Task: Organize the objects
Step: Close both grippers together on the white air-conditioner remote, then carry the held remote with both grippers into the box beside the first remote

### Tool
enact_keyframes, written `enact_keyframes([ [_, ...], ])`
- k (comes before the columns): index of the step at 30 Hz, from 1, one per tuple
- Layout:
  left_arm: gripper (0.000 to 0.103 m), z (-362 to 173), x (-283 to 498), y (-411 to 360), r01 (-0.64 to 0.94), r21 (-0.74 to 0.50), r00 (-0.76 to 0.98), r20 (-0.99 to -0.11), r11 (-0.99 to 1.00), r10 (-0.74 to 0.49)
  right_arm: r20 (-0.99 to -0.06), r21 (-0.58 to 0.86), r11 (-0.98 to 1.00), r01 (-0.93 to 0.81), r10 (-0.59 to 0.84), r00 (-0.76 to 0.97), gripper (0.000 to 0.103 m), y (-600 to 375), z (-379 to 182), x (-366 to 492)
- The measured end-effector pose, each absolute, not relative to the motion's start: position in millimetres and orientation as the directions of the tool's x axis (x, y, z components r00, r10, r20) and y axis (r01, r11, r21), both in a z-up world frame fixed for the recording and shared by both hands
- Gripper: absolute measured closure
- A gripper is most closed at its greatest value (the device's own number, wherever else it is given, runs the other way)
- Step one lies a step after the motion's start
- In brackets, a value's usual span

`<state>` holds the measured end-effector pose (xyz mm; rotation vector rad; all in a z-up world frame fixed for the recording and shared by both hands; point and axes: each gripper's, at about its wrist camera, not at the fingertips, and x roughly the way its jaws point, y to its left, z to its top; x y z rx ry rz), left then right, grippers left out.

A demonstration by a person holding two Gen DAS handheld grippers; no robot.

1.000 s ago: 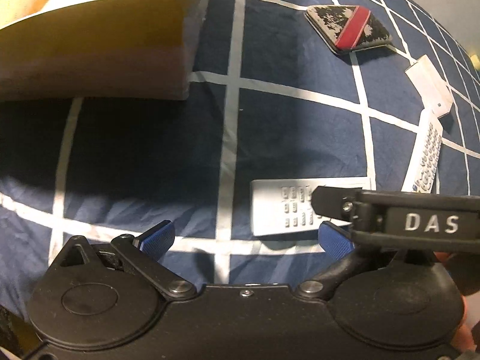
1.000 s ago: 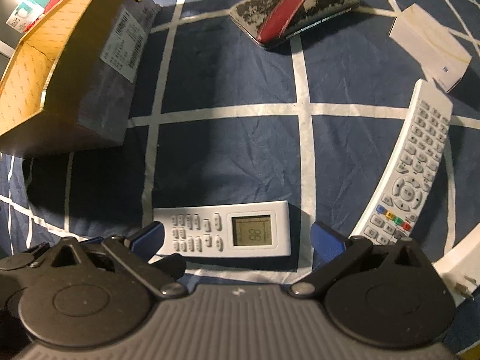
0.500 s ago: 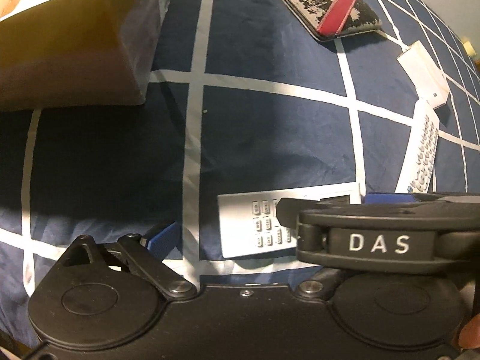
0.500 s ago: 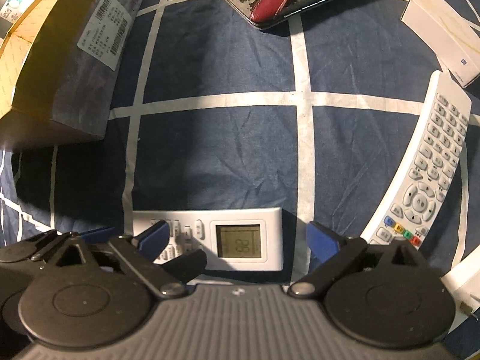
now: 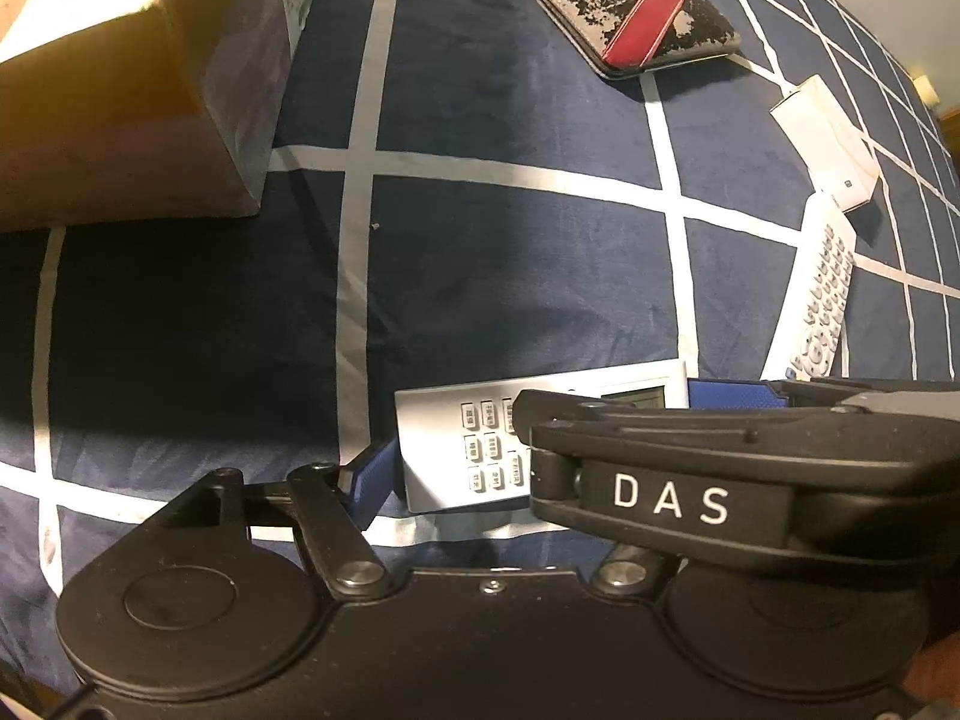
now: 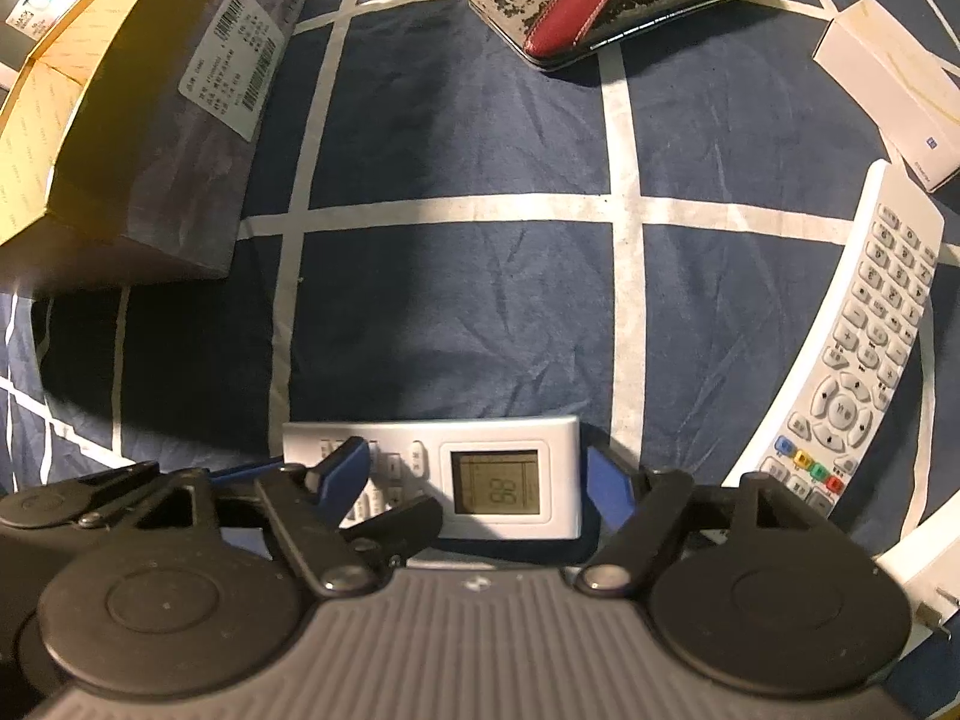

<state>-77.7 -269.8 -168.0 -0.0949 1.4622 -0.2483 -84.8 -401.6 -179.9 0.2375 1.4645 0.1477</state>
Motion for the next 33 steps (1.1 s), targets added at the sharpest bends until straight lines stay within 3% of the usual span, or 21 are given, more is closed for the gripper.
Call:
enact_keyframes([
  [15, 0.037, -103.4, -61.1, -245.8, 0.195, -0.178, 0.181, -0.96, 0.964, -0.214, -0.942, 0.271, 0.959, 0.079, 0.248, 0.225, 0.027, -374.9, -114.7, -78.6],
  [33, 0.037, -34.9, -22.4, -164.9, 0.335, -0.162, 0.254, -0.933, 0.928, -0.255, -0.912, 0.272, 0.948, 0.165, 0.199, 0.359, 0.027, -286.0, -48.6, -54.6],
])
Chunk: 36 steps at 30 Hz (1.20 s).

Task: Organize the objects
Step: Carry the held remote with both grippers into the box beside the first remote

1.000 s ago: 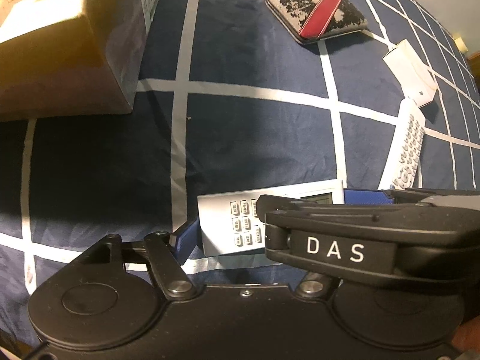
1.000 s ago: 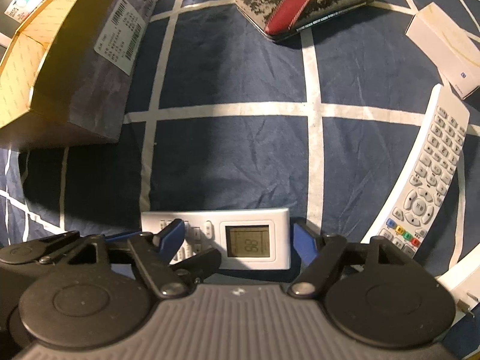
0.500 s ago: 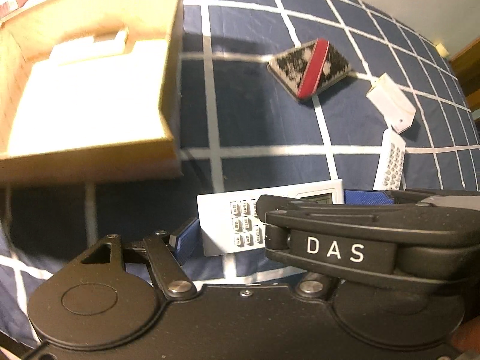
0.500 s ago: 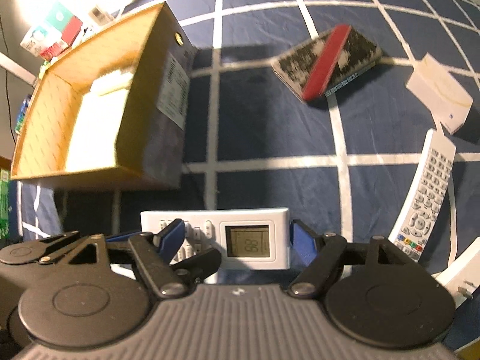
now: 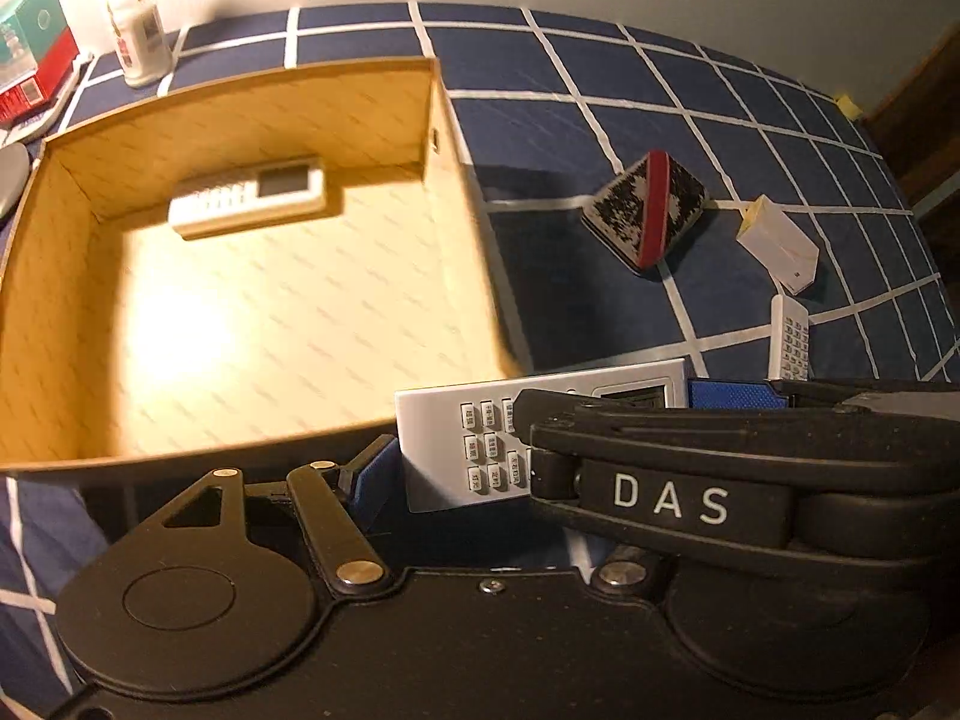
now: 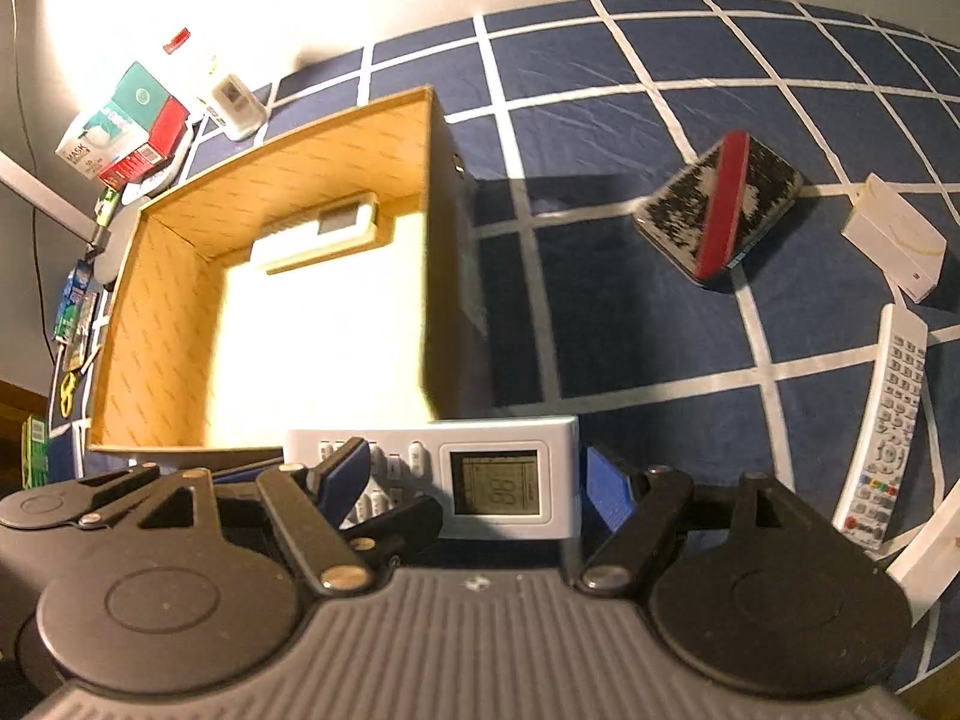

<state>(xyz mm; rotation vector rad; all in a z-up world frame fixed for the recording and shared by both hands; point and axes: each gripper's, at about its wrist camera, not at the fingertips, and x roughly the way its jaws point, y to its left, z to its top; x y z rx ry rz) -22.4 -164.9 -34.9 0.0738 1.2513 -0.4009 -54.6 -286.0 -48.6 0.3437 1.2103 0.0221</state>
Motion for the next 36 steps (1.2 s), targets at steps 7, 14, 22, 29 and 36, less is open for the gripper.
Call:
enact_keyframes([
  [7, 0.037, -24.6, -8.2, -128.3, 0.345, -0.16, 0.276, -0.925, 0.925, -0.263, -0.903, 0.269, 0.95, 0.16, 0.19, 0.385, 0.027, -248.1, -38.6, -40.3],
  [14, 0.037, -23.4, 9.8, -97.9, 0.324, -0.156, 0.296, -0.92, 0.933, -0.256, -0.897, 0.271, 0.954, 0.13, 0.201, 0.394, 0.027, -216.1, -38.5, -19.0],
  [22, 0.037, -26.9, 42.4, -76.3, 0.303, -0.147, 0.31, -0.919, 0.942, -0.243, -0.891, 0.278, 0.955, 0.101, 0.218, 0.398, 0.027, -194.2, -43.4, 14.1],
  [29, 0.037, -43.1, 78.9, -64.2, 0.291, -0.148, 0.298, -0.925, 0.945, -0.236, -0.897, 0.281, 0.955, 0.095, 0.226, 0.38, 0.027, -184.2, -61.1, 52.1],
  [36, 0.037, -70.6, 114.6, -56.3, 0.283, -0.154, 0.256, -0.939, 0.947, -0.229, -0.911, 0.281, 0.954, 0.101, 0.232, 0.341, 0.027, -177.1, -89.6, 87.3],
])
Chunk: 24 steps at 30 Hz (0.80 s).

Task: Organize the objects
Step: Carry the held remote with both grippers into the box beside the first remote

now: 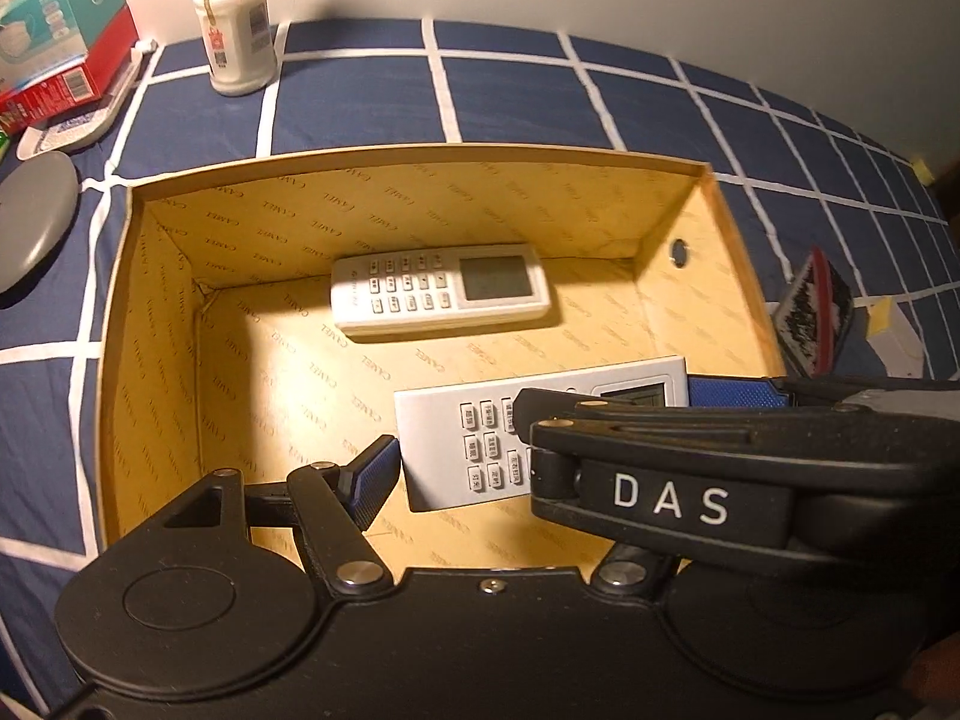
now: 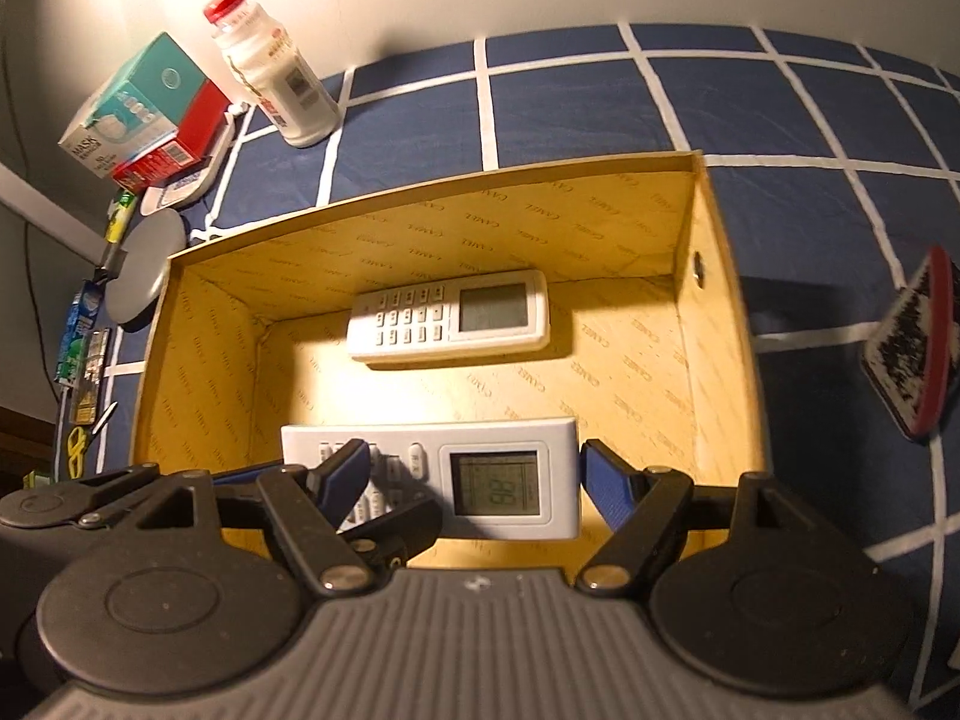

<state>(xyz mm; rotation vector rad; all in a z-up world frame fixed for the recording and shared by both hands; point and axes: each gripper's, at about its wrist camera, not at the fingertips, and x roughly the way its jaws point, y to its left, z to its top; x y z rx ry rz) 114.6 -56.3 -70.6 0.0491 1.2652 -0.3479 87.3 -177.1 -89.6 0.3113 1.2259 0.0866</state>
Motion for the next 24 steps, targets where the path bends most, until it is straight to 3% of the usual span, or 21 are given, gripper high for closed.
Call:
enact_keyframes([
  [24, 0.037, -140.1, 186.6, -40.3, 0.265, -0.182, 0.13, -0.966, 0.947, -0.222, -0.945, 0.277, 0.951, 0.135, 0.244, 0.22, 0.027, -167.0, -160.9, 155.2],
])
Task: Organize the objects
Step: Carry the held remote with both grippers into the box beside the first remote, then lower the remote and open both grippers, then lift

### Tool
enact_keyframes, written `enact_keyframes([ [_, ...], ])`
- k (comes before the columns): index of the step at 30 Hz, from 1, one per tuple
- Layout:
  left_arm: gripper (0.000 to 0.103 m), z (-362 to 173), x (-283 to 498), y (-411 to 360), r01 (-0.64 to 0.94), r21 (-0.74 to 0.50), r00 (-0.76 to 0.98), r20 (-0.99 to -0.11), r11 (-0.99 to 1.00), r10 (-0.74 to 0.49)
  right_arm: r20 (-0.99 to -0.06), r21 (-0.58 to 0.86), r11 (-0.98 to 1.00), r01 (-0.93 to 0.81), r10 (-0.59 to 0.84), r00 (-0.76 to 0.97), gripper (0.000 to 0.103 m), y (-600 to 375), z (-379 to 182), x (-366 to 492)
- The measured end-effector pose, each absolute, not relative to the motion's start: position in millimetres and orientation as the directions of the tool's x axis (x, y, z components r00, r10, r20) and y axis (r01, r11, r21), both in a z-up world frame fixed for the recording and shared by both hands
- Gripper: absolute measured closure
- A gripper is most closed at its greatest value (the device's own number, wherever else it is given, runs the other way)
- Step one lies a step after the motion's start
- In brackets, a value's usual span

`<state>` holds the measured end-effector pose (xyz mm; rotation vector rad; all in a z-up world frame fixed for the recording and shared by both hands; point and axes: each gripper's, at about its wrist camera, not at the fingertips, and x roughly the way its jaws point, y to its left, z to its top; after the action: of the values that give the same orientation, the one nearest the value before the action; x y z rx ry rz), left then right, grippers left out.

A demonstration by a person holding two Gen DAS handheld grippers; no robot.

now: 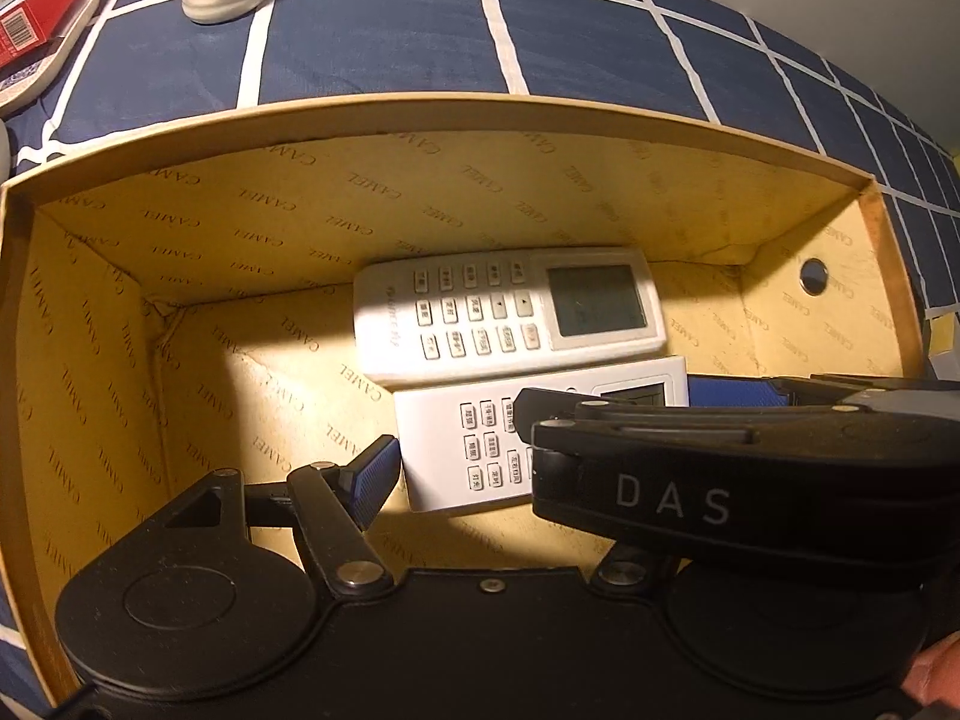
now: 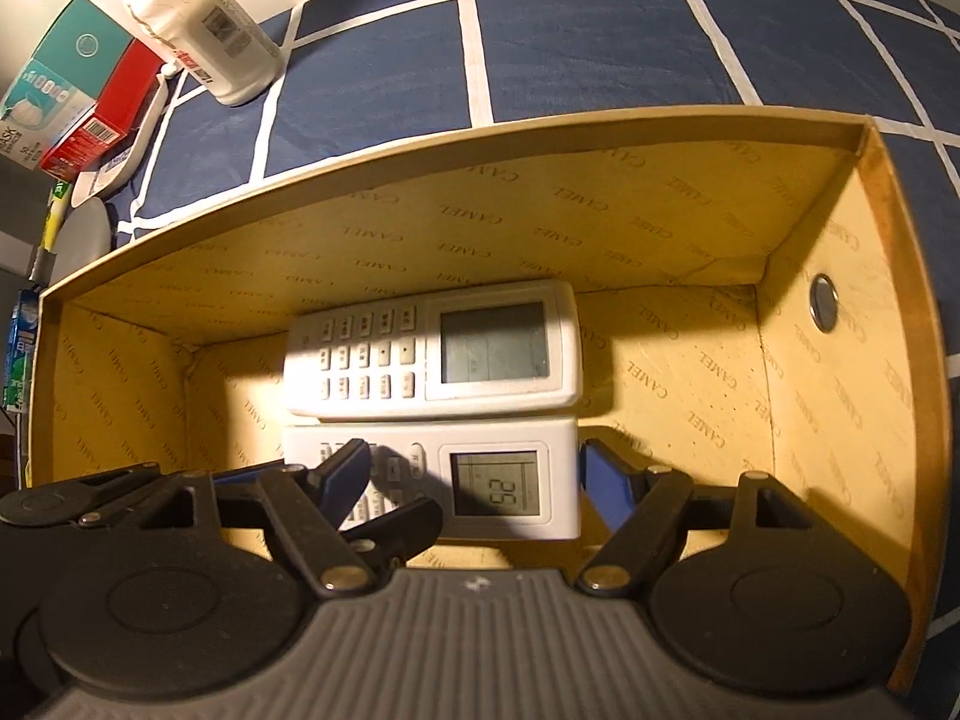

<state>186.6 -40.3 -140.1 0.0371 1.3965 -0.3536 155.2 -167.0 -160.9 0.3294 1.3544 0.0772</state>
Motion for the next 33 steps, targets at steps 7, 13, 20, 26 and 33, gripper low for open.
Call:
enact_keyframes([
  [7, 0.036, -148.2, 194.2, -40.2, 0.256, -0.204, 0.102, -0.966, 0.945, -0.236, -0.948, 0.279, 0.948, 0.155, 0.246, 0.203, 0.027, -170.6, -168.4, 159.9],
  [13, 0.035, -149.3, 195.9, -40.1, 0.252, -0.21, 0.098, -0.966, 0.945, -0.24, -0.947, 0.285, 0.946, 0.153, 0.252, 0.201, 0.026, -171.6, -169.9, 162.4],
  [20, 0.033, -147.3, 194.4, -37.9, 0.236, -0.212, 0.096, -0.966, 0.948, -0.24, -0.944, 0.293, 0.945, 0.147, 0.262, 0.202, 0.026, -174.4, -169.3, 162.4],
  [26, 0.032, -138.9, 187.7, -33.7, 0.224, -0.192, 0.114, -0.969, 0.956, -0.221, -0.942, 0.289, 0.946, 0.147, 0.253, 0.222, 0.025, -179.7, -160.9, 157.5],
  [33, 0.031, -120.9, 172.5, -35.5, 0.228, -0.16, 0.148, -0.969, 0.96, -0.197, -0.94, 0.273, 0.953, 0.13, 0.235, 0.246, 0.024, -182.0, -142.5, 145.5],
])
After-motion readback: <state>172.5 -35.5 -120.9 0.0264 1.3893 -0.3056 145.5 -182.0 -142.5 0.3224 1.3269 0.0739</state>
